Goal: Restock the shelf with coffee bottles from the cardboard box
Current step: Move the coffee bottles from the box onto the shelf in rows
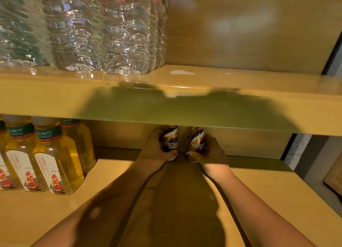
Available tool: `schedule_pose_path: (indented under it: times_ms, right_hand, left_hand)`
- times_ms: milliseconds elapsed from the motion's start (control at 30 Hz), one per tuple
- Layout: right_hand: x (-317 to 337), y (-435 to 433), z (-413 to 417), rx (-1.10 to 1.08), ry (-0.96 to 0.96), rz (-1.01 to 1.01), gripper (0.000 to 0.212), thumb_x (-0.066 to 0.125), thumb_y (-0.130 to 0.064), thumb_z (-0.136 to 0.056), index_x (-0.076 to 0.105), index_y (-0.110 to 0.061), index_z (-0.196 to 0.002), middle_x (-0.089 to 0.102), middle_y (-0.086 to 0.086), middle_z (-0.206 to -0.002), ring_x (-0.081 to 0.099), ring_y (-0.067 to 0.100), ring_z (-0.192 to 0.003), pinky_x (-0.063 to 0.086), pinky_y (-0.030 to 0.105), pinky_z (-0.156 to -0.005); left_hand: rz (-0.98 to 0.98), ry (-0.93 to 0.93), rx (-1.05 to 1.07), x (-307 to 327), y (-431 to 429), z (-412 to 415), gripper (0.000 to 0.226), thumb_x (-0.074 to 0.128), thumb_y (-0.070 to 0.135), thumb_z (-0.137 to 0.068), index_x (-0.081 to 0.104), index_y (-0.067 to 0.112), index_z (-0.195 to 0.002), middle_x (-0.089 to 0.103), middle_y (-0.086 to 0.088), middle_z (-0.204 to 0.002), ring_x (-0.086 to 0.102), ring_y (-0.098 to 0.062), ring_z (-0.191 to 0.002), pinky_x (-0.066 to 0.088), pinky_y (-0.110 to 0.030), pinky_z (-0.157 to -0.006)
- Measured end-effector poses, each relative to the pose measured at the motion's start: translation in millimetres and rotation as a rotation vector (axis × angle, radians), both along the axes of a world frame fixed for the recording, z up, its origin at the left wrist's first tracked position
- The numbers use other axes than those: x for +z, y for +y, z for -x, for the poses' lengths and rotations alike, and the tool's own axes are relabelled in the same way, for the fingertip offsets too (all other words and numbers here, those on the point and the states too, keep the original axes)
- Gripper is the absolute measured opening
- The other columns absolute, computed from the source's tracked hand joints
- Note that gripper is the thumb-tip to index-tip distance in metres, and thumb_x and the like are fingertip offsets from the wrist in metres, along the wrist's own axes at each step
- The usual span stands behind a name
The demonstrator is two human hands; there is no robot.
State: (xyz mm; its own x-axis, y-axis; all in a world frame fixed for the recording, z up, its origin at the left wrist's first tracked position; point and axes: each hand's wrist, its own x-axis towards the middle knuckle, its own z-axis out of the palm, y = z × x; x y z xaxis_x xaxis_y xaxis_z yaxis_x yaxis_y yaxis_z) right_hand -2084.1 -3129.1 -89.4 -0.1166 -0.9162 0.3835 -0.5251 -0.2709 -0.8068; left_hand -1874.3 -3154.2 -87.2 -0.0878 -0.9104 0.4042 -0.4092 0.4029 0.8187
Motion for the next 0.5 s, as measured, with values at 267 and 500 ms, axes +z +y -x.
schedule_pose_path:
  times_ms: [267, 500]
  right_hand:
    - [2.9, -2.7, -3.4, 0.006, 0.03, 0.002, 0.059, 0.088, -0.022, -0.075, 0.06, -0.02, -0.128, 0.064, -0.012, -0.109, 0.06, 0.004, -0.101, 0.044, 0.011, -0.085]
    - [4.4, -1.4, -5.8, 0.021, 0.014, -0.009, 0.059, 0.087, -0.02, -0.077, 0.059, -0.02, -0.13, 0.062, -0.013, -0.11, 0.058, 0.002, -0.101, 0.037, 0.0, -0.079]
  left_hand:
    - [0.002, -0.047, 0.009, -2.9, -4.5, 6.1, 0.072, 0.088, 0.018, -0.076, 0.05, 0.014, -0.137, 0.058, 0.004, -0.13, 0.055, -0.009, -0.118, 0.042, -0.009, -0.089]
    - [-0.027, -0.06, -0.005, -2.6, -3.9, 11.3, 0.072, 0.088, 0.021, -0.077, 0.05, 0.019, -0.138, 0.055, 0.003, -0.134, 0.053, -0.013, -0.124, 0.046, -0.031, -0.105]
